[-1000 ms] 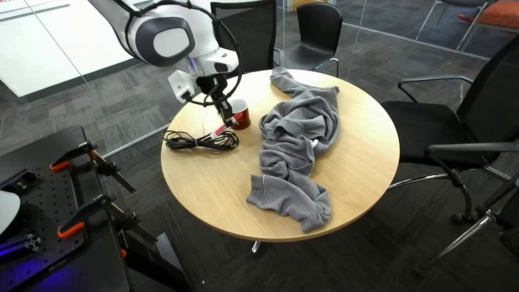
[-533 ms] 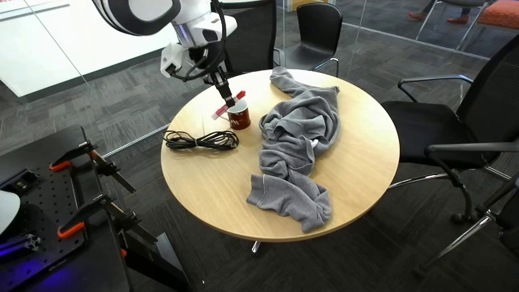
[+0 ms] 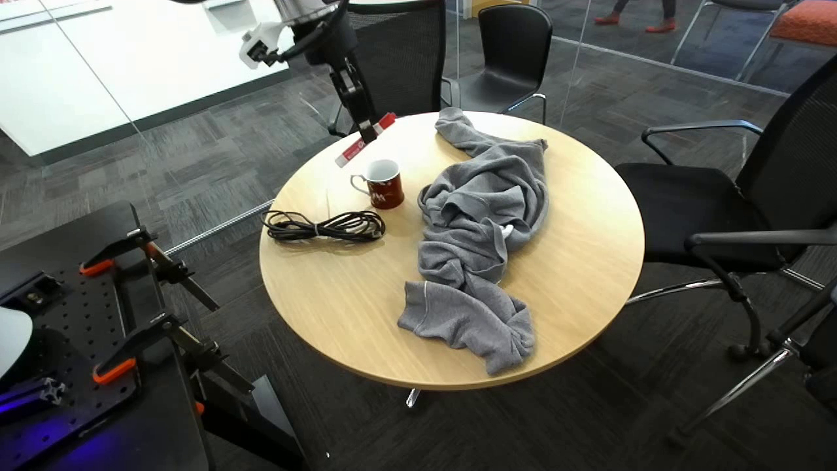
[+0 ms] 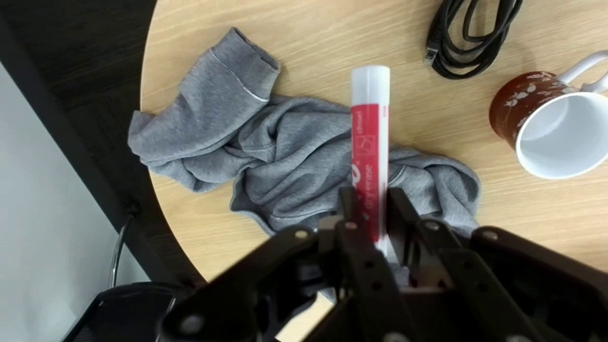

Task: Put the orange marker in the mug

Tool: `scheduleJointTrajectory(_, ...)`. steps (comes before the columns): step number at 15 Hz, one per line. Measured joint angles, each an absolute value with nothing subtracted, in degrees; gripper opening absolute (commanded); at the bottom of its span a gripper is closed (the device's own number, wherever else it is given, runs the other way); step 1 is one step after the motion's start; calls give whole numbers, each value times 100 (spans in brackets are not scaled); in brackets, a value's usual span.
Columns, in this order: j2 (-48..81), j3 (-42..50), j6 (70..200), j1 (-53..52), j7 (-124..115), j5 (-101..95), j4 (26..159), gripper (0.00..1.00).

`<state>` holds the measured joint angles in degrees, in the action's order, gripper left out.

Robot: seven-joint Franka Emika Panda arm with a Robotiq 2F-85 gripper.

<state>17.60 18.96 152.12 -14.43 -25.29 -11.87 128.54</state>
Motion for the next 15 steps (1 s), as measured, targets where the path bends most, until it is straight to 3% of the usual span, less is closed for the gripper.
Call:
scheduleJointTrajectory(3, 1518, 1790, 14770, -1375, -2607, -1499, 12786, 5)
scheduleJointTrajectory(4, 1450, 1742, 14708, -1350, -2686, -1618, 12797, 19)
scheduleJointTrajectory(8, 1452, 1538, 14702, -1159, -2720, -1655, 12803, 19)
scheduleJointTrajectory(9, 1458, 1538, 14702, -1149, -2720, -1655, 12803, 5)
scheduleJointTrajectory(15, 1497, 1208, 15037, -801, -2355, -1650, 12799, 5)
